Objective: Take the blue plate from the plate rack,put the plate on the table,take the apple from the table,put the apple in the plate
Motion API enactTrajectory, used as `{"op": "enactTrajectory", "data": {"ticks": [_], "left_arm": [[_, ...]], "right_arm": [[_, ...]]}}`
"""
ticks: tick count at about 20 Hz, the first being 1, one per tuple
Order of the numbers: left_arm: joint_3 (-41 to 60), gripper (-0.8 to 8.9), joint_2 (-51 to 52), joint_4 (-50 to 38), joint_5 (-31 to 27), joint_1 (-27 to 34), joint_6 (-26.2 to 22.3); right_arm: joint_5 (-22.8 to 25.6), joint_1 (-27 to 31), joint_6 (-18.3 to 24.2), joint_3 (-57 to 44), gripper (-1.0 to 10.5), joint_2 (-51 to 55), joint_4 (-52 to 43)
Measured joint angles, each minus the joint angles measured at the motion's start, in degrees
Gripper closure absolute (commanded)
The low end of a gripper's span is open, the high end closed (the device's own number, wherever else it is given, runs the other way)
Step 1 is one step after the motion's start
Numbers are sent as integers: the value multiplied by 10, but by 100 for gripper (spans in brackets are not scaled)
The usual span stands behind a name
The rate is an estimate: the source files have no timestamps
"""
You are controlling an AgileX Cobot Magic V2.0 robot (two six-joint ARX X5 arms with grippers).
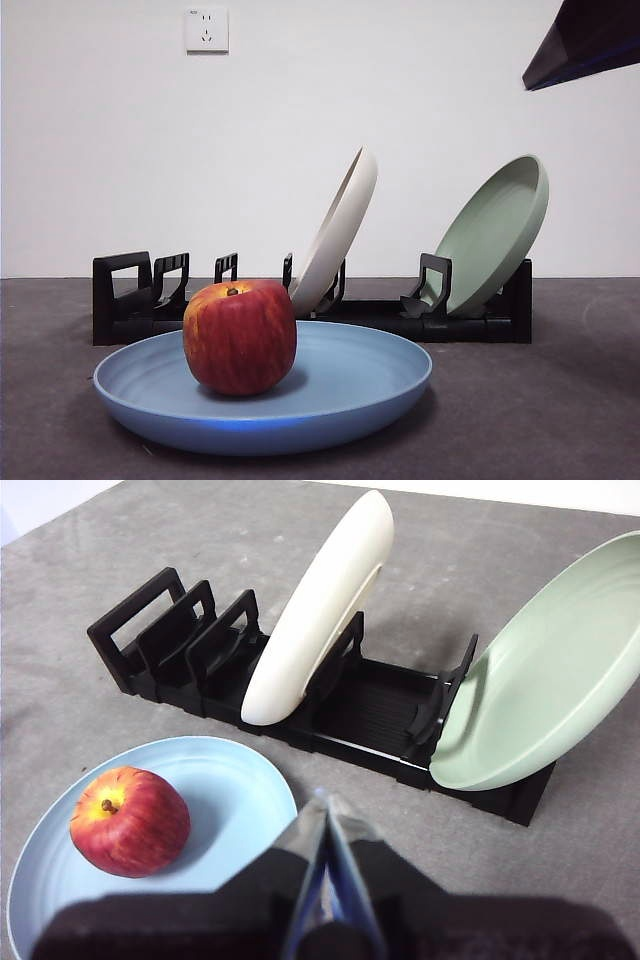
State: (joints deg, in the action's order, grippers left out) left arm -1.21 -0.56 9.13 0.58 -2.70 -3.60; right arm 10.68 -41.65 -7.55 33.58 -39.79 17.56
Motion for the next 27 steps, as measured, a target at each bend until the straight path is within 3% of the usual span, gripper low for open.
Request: {"op": "enactTrajectory", "data": {"ticks": [24, 27], "left_arm": [[2, 817, 3, 15, -3, 0, 0], [2, 817, 3, 15, -4, 0, 0]], "right_arm": [[3, 1, 1, 0, 946, 11, 19], [24, 35, 35, 0, 946, 43, 43]]}}
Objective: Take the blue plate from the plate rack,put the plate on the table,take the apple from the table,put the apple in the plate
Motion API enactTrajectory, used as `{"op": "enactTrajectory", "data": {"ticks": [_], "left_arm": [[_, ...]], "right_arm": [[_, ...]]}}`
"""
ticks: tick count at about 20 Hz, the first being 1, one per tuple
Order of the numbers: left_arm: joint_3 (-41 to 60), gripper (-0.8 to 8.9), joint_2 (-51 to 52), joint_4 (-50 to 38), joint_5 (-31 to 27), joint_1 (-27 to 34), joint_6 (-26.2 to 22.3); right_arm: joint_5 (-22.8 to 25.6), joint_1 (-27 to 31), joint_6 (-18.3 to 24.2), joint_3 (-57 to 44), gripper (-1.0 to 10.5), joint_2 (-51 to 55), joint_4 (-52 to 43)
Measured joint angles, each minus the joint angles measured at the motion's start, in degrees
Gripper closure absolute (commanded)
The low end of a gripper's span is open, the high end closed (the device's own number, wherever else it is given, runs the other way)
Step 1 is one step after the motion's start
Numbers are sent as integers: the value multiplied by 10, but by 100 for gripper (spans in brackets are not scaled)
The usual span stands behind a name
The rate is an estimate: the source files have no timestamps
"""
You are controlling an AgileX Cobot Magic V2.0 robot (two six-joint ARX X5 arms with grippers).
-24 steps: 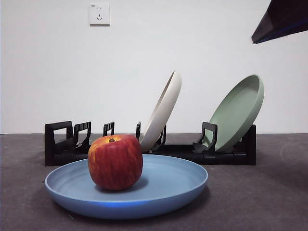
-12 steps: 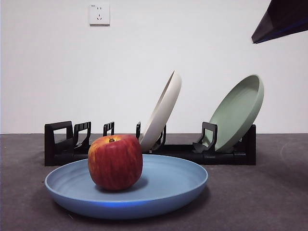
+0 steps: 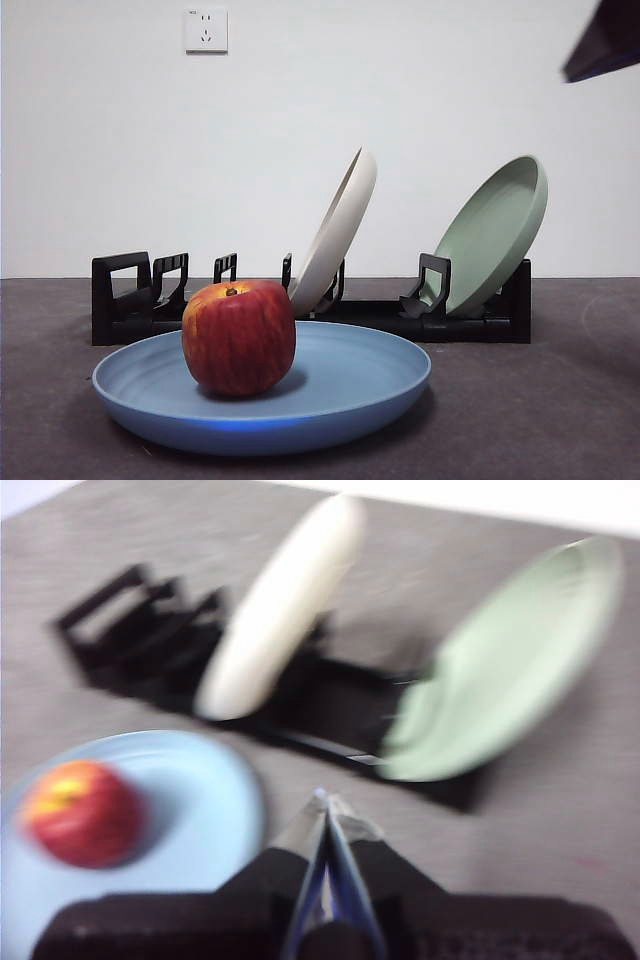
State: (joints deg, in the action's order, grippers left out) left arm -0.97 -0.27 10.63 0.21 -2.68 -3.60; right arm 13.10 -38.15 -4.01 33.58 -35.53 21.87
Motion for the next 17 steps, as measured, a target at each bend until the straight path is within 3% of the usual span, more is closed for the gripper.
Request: {"op": "enactTrajectory", "data": {"ticks": [3, 7, 9, 12, 17], "left_arm": [[0, 817, 0, 0, 0, 0, 0], [0, 817, 0, 0, 0, 0, 0], [0, 817, 0, 0, 0, 0, 0], [0, 817, 0, 0, 0, 0, 0], [0, 817, 0, 0, 0, 0, 0]], "right_arm": [[-8, 91, 14, -1, 946, 16, 8], [-135, 261, 19, -37, 946, 66, 0], [-158, 327, 19, -76, 946, 108, -5], [-160, 373, 19, -150, 946, 190, -16], [-161, 381, 19, -271, 946, 290, -105]]}}
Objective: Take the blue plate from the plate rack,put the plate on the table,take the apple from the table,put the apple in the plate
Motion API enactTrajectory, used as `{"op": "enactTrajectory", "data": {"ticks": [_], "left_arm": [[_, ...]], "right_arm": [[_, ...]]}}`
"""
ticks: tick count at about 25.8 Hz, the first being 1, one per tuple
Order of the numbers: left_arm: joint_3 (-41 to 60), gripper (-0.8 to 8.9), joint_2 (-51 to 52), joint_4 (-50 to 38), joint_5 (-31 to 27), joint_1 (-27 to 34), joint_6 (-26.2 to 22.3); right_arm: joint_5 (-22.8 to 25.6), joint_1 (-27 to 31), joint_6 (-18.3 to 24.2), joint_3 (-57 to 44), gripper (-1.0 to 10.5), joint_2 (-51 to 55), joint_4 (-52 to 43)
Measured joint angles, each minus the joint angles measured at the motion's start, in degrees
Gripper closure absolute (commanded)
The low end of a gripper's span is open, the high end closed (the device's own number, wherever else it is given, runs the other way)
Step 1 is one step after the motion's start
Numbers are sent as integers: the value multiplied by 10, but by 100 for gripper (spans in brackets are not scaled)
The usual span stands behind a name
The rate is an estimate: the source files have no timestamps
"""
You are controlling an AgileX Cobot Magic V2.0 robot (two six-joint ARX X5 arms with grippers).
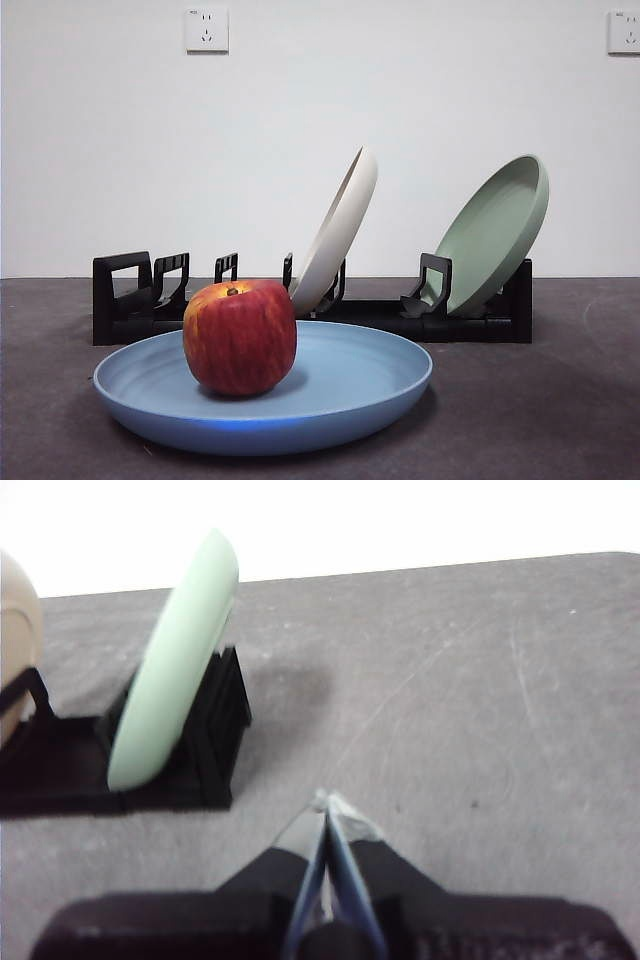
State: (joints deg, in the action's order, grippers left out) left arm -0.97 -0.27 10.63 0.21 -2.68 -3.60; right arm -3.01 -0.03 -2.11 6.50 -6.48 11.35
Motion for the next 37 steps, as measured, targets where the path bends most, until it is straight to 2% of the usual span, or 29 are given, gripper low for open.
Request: {"op": "enactTrajectory", "data": {"ticks": [5, 9, 37], "left_arm": [[0, 817, 0, 0, 0, 0, 0], [0, 817, 0, 0, 0, 0, 0], [0, 817, 0, 0, 0, 0, 0]], "right_arm": [[0, -9, -5, -50, 946, 38, 0], [0, -26, -9, -52, 946, 62, -8], [0, -27, -17, -52, 946, 62, -8]]}}
